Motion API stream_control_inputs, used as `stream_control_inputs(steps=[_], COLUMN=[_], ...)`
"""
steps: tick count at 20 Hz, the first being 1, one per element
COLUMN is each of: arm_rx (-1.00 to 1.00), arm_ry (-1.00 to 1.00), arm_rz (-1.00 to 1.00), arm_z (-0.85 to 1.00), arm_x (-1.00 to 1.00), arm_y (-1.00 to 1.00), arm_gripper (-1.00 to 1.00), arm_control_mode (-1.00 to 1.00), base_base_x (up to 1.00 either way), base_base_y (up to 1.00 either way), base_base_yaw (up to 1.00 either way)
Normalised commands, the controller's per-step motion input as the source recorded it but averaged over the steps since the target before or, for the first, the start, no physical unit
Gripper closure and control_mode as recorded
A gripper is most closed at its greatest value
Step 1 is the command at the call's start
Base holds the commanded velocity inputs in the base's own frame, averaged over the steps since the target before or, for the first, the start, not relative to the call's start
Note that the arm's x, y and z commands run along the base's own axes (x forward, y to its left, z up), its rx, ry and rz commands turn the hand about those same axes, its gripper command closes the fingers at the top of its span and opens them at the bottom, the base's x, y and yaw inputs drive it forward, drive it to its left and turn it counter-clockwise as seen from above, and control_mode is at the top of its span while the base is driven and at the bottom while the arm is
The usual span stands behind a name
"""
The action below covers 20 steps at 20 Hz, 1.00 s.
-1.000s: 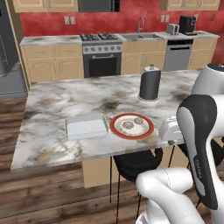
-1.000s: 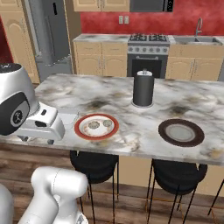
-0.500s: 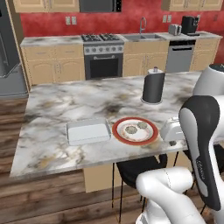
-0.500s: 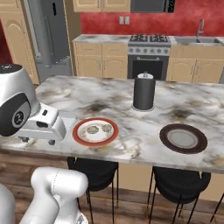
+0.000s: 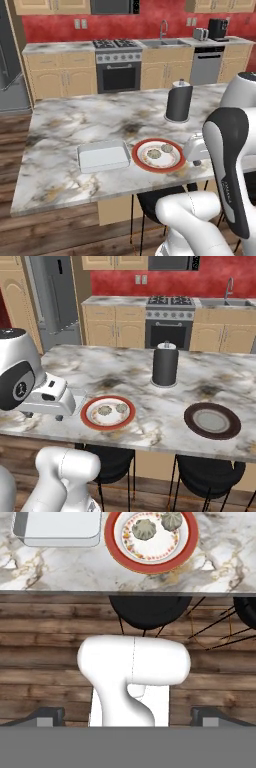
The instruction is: Place two dumplings into each of the tupperware containers and then place the containers in the fridge.
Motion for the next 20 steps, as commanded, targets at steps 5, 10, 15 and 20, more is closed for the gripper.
stream_control_inputs(steps=[5, 10, 15, 20], arm_rx=[0.0, 0.0, 0.0, 0.0], arm_ry=[0.0, 0.0, 0.0, 0.0], arm_rz=[0.0, 0.0, 0.0, 0.0], arm_z=[0.0, 0.0, 0.0, 0.0], arm_x=[0.0, 0.0, 0.0, 0.0], arm_y=[0.0, 0.0, 0.0, 0.0], arm_gripper=[-1.0, -1.0, -1.0, -1.0], arm_control_mode=[1.0, 1.0, 1.0, 1.0], base_base_x=[0.34, 0.0, -0.03, 0.0], base_base_y=[0.14, 0.12, 0.43, 0.17], base_base_yaw=[0.0, 0.05, 0.12, 0.02])
